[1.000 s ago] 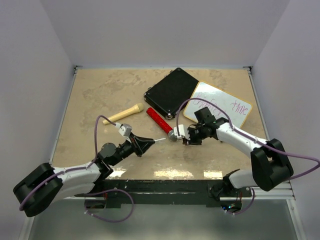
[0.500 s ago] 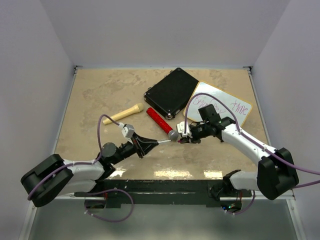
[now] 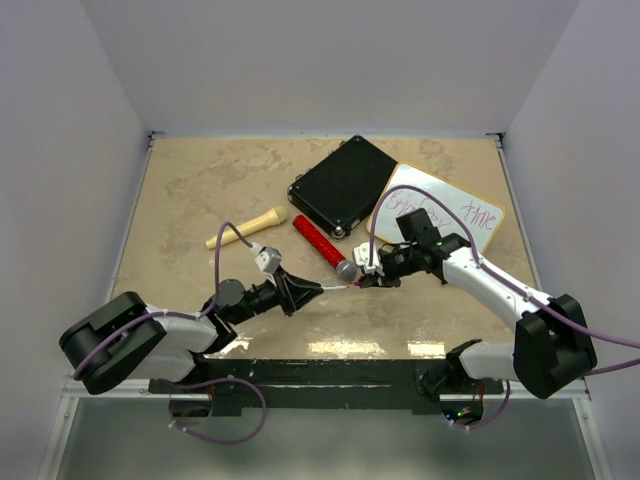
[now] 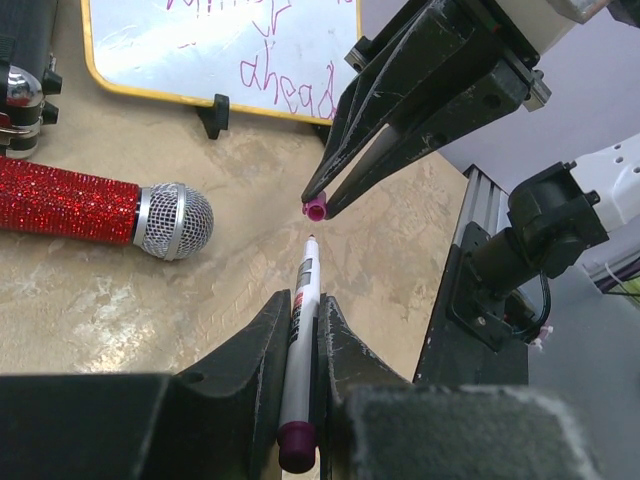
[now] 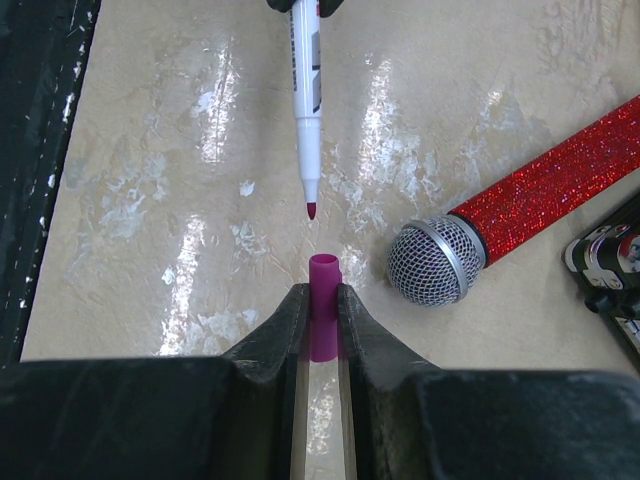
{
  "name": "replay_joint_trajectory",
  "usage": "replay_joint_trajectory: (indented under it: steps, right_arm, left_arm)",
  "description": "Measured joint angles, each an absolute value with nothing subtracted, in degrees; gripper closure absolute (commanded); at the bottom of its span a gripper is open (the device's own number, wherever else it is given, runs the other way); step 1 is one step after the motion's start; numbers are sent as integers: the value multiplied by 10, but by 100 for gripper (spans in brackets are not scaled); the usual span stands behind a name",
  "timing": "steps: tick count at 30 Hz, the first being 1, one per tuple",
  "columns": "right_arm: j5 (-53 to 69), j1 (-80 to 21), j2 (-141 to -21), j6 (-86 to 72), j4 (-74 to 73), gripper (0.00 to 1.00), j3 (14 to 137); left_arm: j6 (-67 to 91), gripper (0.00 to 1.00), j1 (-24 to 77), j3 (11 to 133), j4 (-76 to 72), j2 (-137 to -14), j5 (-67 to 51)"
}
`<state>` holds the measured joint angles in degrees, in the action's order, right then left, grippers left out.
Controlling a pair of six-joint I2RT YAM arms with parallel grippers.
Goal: Write a sentence on the whiteboard
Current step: Insert the whiteboard marker without the cap into the pen cap.
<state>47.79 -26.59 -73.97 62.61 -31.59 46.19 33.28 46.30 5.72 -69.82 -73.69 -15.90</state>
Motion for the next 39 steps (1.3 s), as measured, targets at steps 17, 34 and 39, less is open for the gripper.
replay_joint_trajectory:
  steps: [17, 34, 39]
  right_arm:
    - [477, -266, -750, 625, -312, 99, 462]
    - [478, -267, -750, 619, -311, 99, 462]
    - [477, -267, -750, 619, -311, 99, 462]
  left_arm:
    - [333, 100, 467, 81, -724, -780, -163]
    - [333, 100, 471, 93, -725, -796, -163]
    - [332, 100, 471, 93, -724, -796, -163]
